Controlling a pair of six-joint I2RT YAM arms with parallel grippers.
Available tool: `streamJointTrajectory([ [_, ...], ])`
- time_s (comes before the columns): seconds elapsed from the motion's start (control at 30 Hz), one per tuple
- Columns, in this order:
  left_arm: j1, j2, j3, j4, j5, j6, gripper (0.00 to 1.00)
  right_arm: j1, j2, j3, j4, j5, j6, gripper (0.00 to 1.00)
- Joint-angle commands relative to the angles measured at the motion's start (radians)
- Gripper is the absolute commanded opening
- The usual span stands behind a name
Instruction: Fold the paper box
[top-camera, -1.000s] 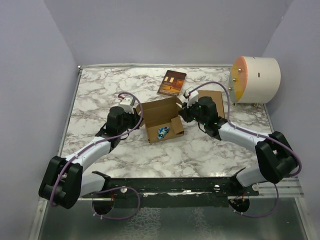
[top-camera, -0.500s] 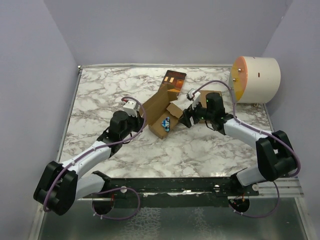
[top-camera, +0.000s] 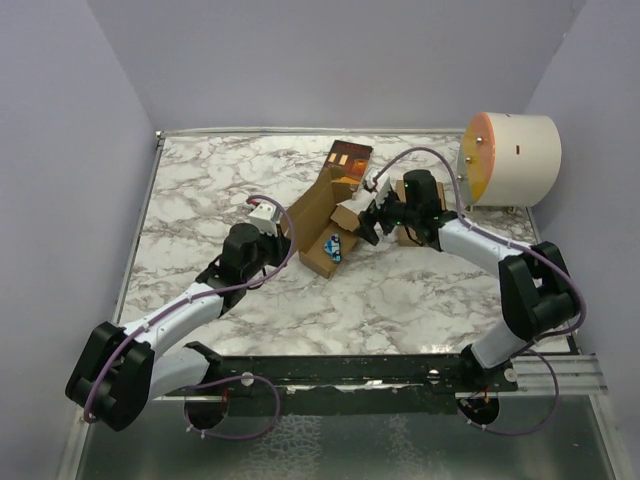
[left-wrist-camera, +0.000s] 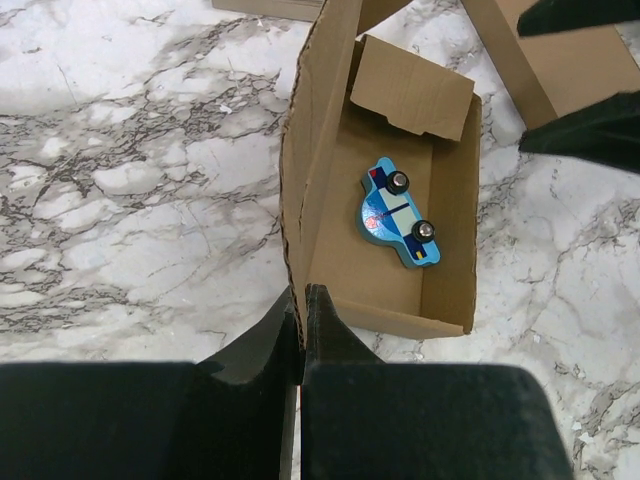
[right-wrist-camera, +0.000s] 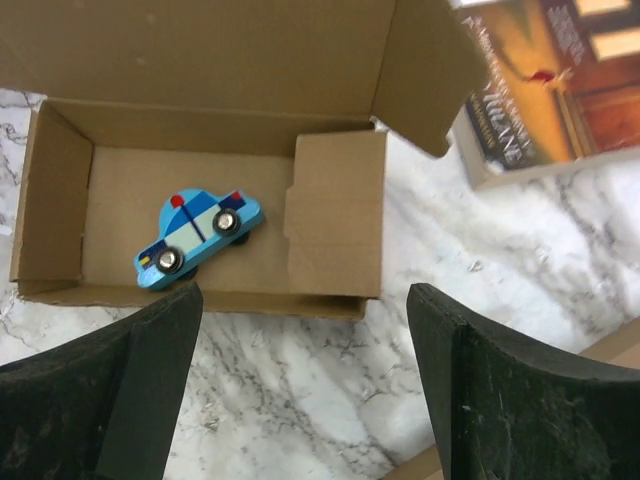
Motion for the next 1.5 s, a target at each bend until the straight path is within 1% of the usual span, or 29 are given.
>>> streamJointTrajectory([
  [0.0, -0.005, -0.013, 0.016, -0.021, 0.037, 0.027, 0.0, -0.036, 0.059, 0.124, -0.079, -0.13, -0.123, 0.84],
  [0.1, -0.004, -0.018, 0.016, -0.026, 0.044, 0.031, 0.0, -0.048, 0.138, 0.209, -0.163, -0.219, -0.193, 0.76],
  [0.2, -0.004, -0.021, 0.014, -0.025, 0.053, 0.034, 0.0, -0.048, 0.187, 0.232, -0.178, -0.266, -0.208, 0.69],
  [0.37, -0.004, -0.013, 0.013, -0.016, 0.065, 0.035, 0.0, -0.049, 0.258, 0.291, -0.198, -0.25, -0.214, 0.65],
  [0.53, -0.004, -0.01, 0.016, -0.015, 0.069, 0.036, 0.0, -0.044, 0.324, 0.344, -0.213, -0.244, -0.197, 0.57],
  [0.67, -0.004, -0.013, 0.016, -0.017, 0.071, 0.039, 0.0, -0.044, 0.353, 0.366, -0.206, -0.225, -0.191, 0.55],
  [0.87, -0.004, -0.013, 0.02, -0.021, 0.071, 0.046, 0.0, -0.044, 0.408, 0.419, -0.234, -0.218, -0.195, 0.44],
  [0.97, -0.004, -0.014, 0.022, -0.02, 0.072, 0.048, 0.0, -0.04, 0.415, 0.409, -0.233, -0.206, -0.207, 0.39],
  [1.23, -0.004, -0.02, 0.028, -0.025, 0.089, 0.053, 0.0, -0.028, 0.401, 0.353, -0.225, -0.145, -0.232, 0.16],
  [1.4, -0.004, -0.028, 0.028, -0.025, 0.112, 0.054, 0.0, -0.001, 0.344, 0.268, -0.185, -0.021, -0.219, 0.01],
  [1.47, -0.004, -0.03, 0.029, -0.025, 0.119, 0.054, 0.0, 0.026, 0.314, 0.218, -0.154, 0.065, -0.204, 0.01],
])
